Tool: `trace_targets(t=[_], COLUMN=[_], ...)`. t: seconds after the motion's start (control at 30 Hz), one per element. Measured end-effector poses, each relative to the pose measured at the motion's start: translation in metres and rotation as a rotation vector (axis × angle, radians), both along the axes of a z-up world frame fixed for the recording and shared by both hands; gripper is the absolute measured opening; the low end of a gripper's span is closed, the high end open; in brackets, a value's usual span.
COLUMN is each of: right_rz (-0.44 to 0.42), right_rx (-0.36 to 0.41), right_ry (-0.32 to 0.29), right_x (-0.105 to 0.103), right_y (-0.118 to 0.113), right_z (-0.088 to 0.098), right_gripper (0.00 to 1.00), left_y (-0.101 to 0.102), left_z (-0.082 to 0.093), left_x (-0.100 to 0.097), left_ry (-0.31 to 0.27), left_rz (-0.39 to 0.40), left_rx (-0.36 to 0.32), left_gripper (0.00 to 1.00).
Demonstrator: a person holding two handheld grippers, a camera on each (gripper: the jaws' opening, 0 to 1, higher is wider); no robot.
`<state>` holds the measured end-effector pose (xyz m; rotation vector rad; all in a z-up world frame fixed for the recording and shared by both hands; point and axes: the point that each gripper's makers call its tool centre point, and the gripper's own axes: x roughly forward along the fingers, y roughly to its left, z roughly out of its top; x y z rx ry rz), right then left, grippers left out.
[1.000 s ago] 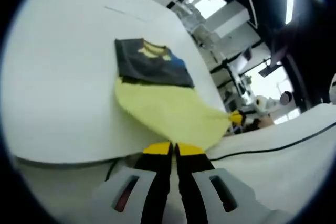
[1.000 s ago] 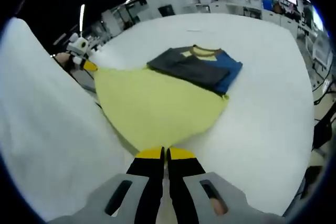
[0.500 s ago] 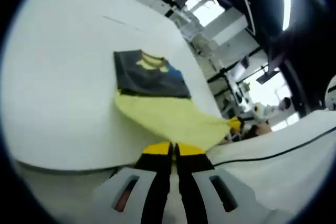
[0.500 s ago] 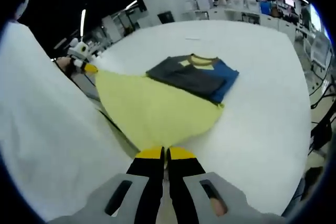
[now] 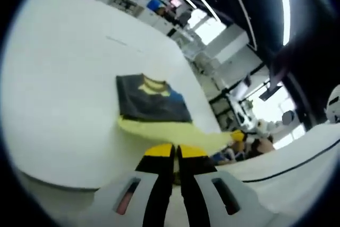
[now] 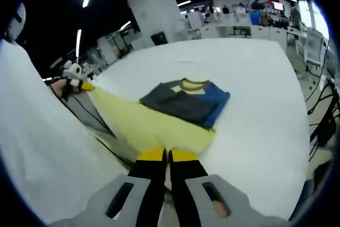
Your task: Fold the garment on the visible template until the final outline fits inside the template.
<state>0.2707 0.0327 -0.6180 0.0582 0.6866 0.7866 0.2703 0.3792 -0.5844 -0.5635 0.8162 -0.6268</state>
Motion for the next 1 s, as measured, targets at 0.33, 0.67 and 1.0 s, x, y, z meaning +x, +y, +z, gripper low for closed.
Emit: trace_targets(t=[0.33,0.67,1.0], right_rz=[-0.049,-0.074,-0.077], right_rx=[0.020,0.017,-0.002], right_ry=[-0.052,-0.085,-0.114], right_x=[0.024,0.051,0.083], right_y=[-0.003,-0.006,0.000], right_z=[0.014,0.021,0.024], right_gripper=[0.03,0.03,0.03], left_y=[0.002,0.004,0.009], left_z=[0.008,0.011,0.006], left_x=[0.018,0.043,0.070], left_ry=[-0.028,-0.060,-0.063], left_rz=[0.021,0.031,0.055], left_rx=[-0.009,0.000,0.014], left_gripper=[0.00,0.00,0.00])
